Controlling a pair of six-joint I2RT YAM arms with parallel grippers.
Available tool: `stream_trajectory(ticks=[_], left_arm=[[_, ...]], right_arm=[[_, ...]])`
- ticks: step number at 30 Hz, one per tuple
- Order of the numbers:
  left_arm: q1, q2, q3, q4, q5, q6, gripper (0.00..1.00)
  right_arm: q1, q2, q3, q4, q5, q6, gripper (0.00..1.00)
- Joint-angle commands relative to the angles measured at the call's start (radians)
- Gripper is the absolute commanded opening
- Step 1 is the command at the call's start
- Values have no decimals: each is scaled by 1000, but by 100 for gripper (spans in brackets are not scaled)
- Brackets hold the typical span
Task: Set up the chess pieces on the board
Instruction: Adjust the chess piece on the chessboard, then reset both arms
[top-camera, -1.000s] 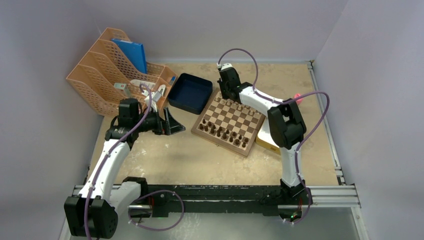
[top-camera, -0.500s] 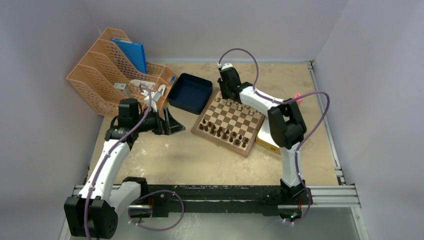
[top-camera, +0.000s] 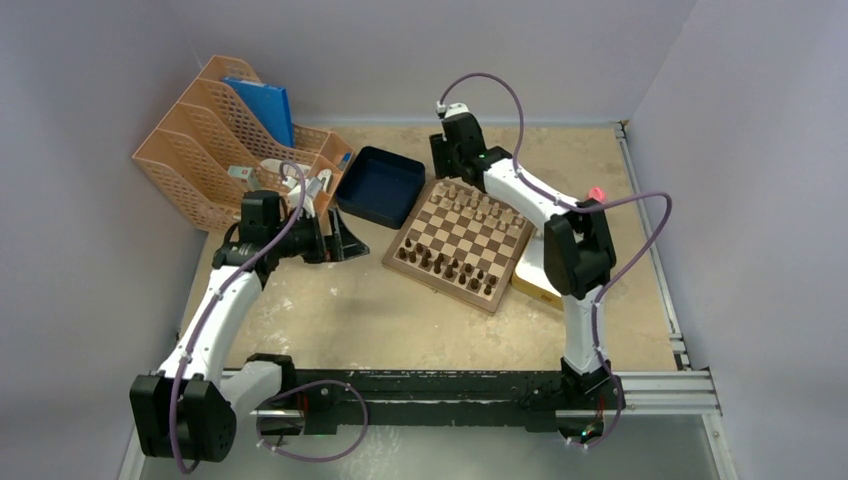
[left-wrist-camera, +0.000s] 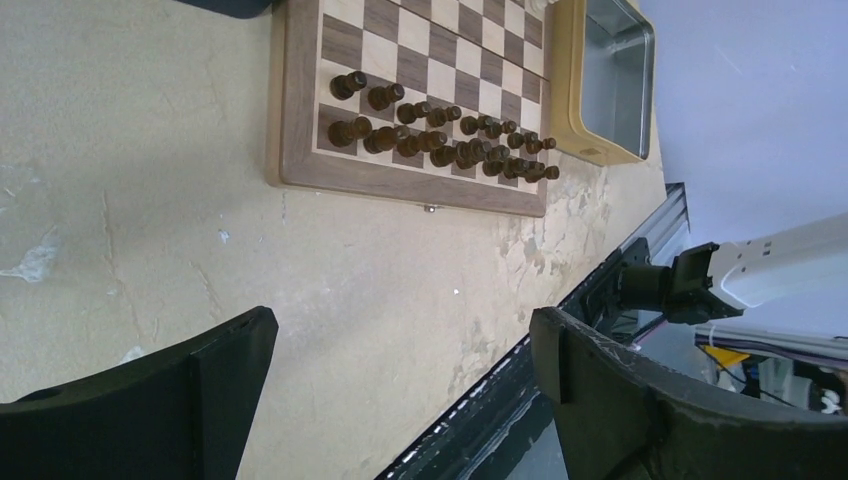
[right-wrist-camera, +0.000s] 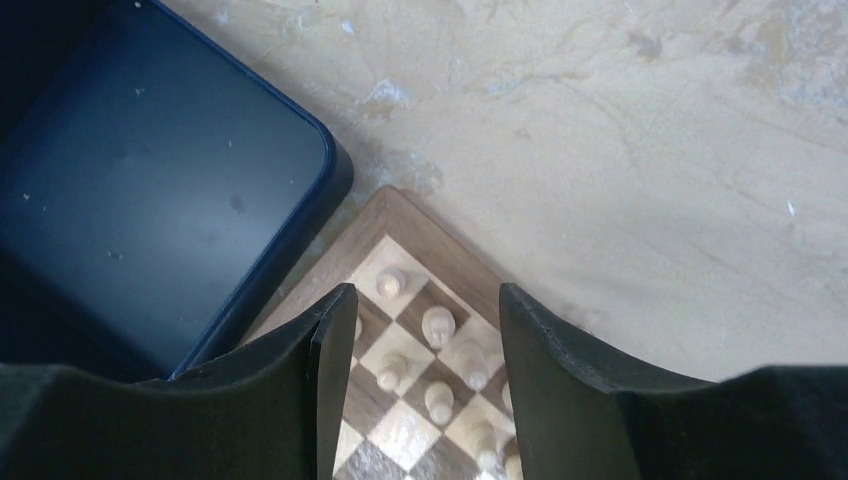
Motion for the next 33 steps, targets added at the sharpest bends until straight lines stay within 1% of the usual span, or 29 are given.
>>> stream_trajectory(ticks=[1, 3, 5, 10, 12, 16, 18, 20, 23, 25, 26, 28, 29, 33], left_arm=[[-3, 59, 60, -59, 29, 31, 100], [-3, 47, 32, -31, 73, 27, 100], [-3, 26, 11, 8, 97, 19, 100], [-3, 2, 3, 18, 72, 6, 100], [-3, 5, 17, 14, 69, 4, 100], [-3, 10, 84, -35, 35, -19, 100], [-3, -5, 112, -61, 47, -31, 100], [-3, -37, 126, -66, 64, -52, 100], [-3, -112, 126, -42, 84, -94, 100], [-3, -136, 131, -31, 82, -116, 100], [-3, -139, 140, -32, 86, -122, 100], [-3, -135, 160, -50, 100, -131, 100], [-3, -135, 167, -59, 107, -137, 100], [-3, -176, 145, -49, 146, -169, 100]], right_arm=[[-3, -148, -90, 31, 22, 19, 58], [-7, -177, -148, 61, 48, 12, 57], [-20, -175, -174, 58, 62, 8, 56], [-34, -188, -232, 54, 13, 19, 51], [-33, -217, -246, 50, 5, 26, 51], [-31, -324, -282, 37, 6, 42, 55], [-30, -406, -330, 25, -36, 62, 58], [-30, -504, -419, 30, -55, 84, 61], [-30, -651, -520, 35, -71, 110, 67], [-30, -745, -572, 30, -124, 124, 73], [-30, -795, -595, 24, -158, 130, 77], [-30, -895, -655, 17, -197, 149, 97], [-30, -966, -691, 17, -203, 157, 98], [-30, -1149, -786, -17, -218, 163, 99]])
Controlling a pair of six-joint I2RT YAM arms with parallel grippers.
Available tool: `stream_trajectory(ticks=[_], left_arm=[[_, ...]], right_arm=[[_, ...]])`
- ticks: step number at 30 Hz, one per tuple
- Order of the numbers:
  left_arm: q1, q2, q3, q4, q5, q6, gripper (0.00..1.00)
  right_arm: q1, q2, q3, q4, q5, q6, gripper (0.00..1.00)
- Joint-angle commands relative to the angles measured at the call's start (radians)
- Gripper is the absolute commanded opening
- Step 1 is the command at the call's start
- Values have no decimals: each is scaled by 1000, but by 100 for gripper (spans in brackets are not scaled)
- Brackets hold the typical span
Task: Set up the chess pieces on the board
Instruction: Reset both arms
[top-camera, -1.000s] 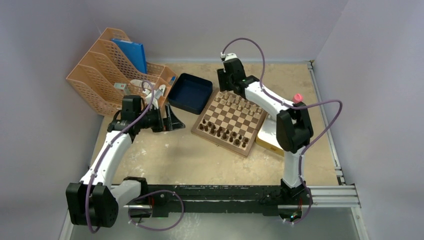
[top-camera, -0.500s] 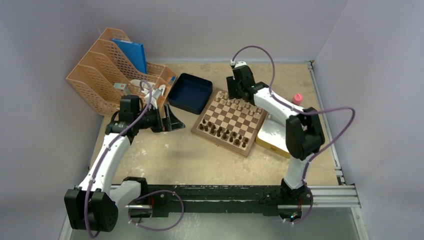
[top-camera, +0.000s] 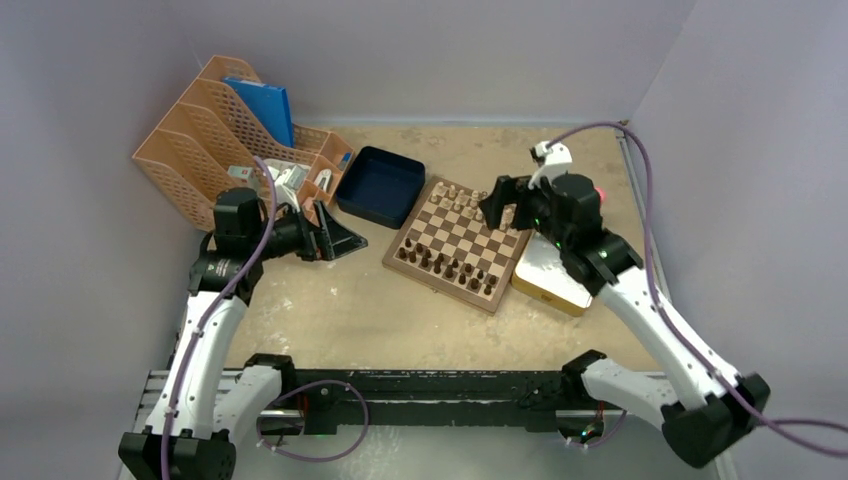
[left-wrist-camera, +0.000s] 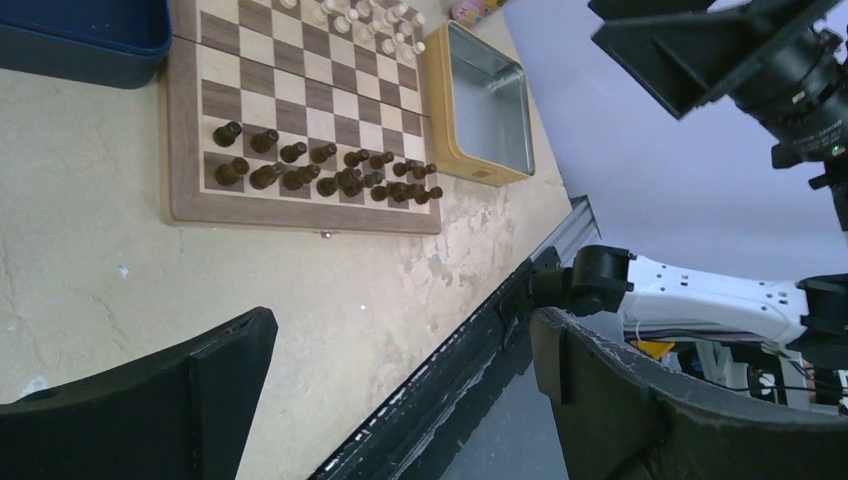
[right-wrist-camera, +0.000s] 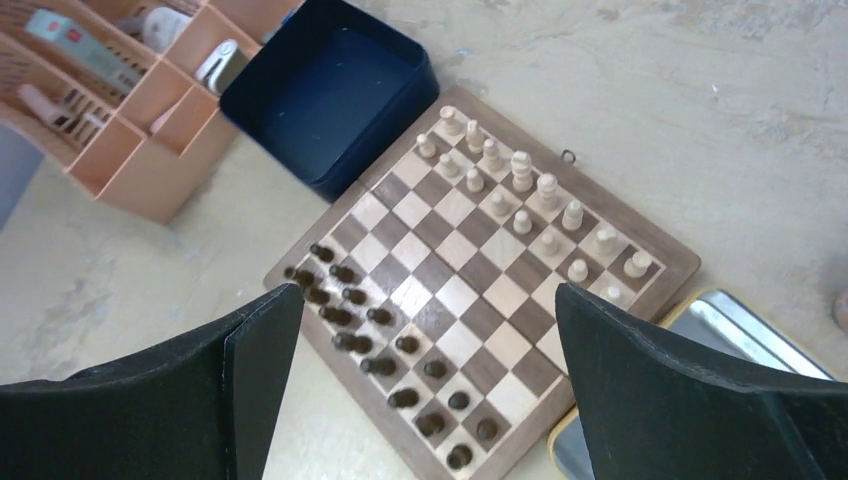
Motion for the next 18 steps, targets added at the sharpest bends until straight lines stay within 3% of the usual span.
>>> stream_trajectory(ticks=[1, 8, 18], left_arm=[[-4, -51, 6, 19, 66, -49, 100], [-4, -164, -55, -2, 47, -56, 100], [-4, -203, -109, 56, 45, -77, 100]], right_arm=[[2, -181, -91, -34, -58, 38, 99], [2, -407, -228, 39, -153, 130, 99], [2, -391, -271, 28, -188, 112, 99]])
